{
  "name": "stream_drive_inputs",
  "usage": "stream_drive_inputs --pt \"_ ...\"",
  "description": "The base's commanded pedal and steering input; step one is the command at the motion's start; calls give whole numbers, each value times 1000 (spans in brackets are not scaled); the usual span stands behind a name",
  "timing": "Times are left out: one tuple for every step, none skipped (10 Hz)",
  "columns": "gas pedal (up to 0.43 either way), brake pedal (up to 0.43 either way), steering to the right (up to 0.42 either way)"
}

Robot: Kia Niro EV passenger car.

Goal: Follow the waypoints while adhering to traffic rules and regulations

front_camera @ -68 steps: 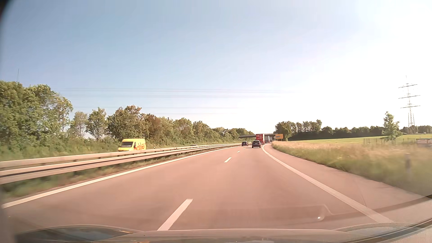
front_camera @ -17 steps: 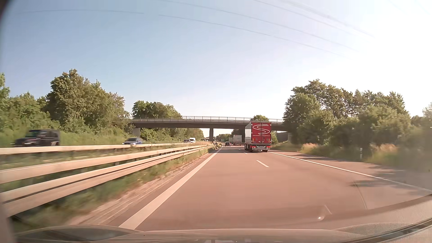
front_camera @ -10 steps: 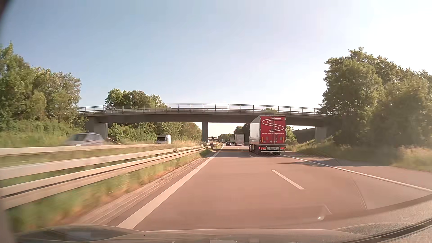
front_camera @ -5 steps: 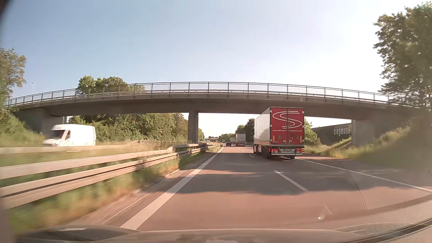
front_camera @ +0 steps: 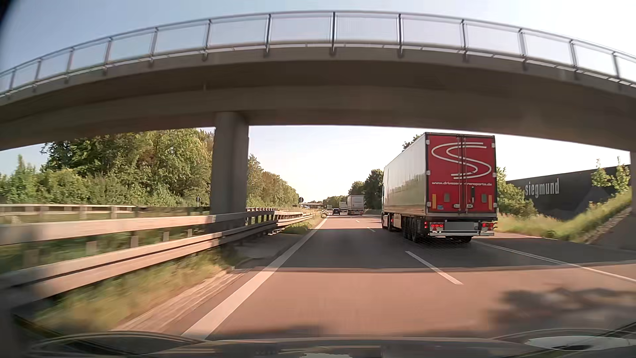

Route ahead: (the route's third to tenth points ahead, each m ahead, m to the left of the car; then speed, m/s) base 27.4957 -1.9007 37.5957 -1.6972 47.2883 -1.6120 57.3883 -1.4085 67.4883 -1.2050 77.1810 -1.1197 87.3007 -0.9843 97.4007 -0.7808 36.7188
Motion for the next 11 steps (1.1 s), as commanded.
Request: stream_drive_inputs --pt "441 12 -1" --pt "441 12 0" --pt "441 12 0" --pt "441 12 0" --pt "441 12 -3" --pt "441 12 -4" --pt "441 12 -4" --pt "441 12 -2" --pt "441 12 -1" --pt "441 12 -1" --pt "441 12 -1"
